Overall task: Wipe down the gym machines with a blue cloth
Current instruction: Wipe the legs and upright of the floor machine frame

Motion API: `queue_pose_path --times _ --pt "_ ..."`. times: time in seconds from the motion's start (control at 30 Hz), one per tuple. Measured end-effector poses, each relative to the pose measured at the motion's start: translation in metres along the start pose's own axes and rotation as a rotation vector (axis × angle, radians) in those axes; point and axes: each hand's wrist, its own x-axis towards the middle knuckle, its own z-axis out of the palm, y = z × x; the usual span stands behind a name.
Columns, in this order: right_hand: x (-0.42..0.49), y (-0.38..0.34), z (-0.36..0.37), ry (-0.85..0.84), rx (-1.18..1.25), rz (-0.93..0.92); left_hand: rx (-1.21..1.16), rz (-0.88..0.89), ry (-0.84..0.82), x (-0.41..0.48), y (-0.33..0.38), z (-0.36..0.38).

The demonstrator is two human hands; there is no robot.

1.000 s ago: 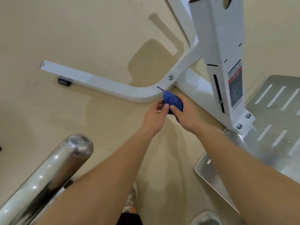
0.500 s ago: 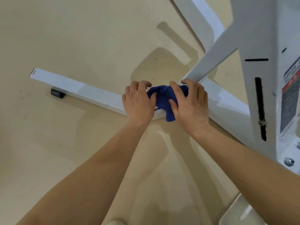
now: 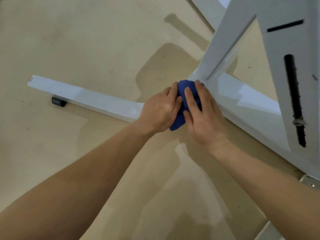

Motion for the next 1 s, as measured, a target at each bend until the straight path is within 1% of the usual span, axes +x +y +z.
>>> queue_pose_path --times 0.03,0.1,0.13,0.27,0.33,0.43,0.53,0.63,0.7,0.77,0.83,0.9,0.93,1.0 --pt "0.010 0.006 -0.002 0.010 -0.013 0.003 -0.054 -0.013 -0.009 0.003 -0.001 0.001" --pt "0.018 0.012 -0.001 0.041 -0.009 0.001 -0.156 0.011 0.024 0.005 -0.004 0.004" --pt "0.013 0.010 0.003 0.050 0.000 -0.003 -0.148 0.027 0.050 0.003 -0.005 0.005" --pt "-0.022 -0.016 0.018 0.099 -0.007 -0.010 0.122 0.003 0.175 -0.026 -0.015 0.004" --pt "-0.027 -0.037 0.023 0.092 0.014 -0.037 0.159 0.059 0.218 -0.046 -0.034 0.003" --pt "-0.026 -0.061 0.030 0.031 0.062 -0.098 0.159 0.080 0.174 -0.065 -0.055 -0.002" --pt "-0.026 -0.047 0.029 -0.008 0.024 -0.133 0.175 0.053 0.165 -0.058 -0.045 -0.001" --pt "-0.025 -0.010 0.013 0.004 -0.035 -0.150 0.173 0.094 0.171 -0.041 -0.026 0.009" --pt "-0.035 0.006 0.000 -0.039 -0.012 -0.104 0.205 0.131 0.211 -0.038 -0.020 0.018" --pt "-0.047 0.004 -0.012 -0.113 0.060 -0.002 0.223 0.158 0.274 -0.044 -0.020 0.023" --pt "-0.053 -0.014 -0.016 -0.205 0.220 0.213 0.214 0.193 0.349 -0.053 -0.023 0.026" --pt "-0.053 -0.035 -0.008 -0.263 0.459 0.396 0.130 0.197 0.392 -0.060 -0.024 0.026" --pt "-0.050 -0.044 -0.002 -0.260 0.557 0.443 0.090 0.179 0.385 -0.061 -0.023 0.026" --pt "-0.048 -0.056 0.011 -0.245 0.636 0.486 0.104 0.134 0.305 -0.059 -0.021 0.025"
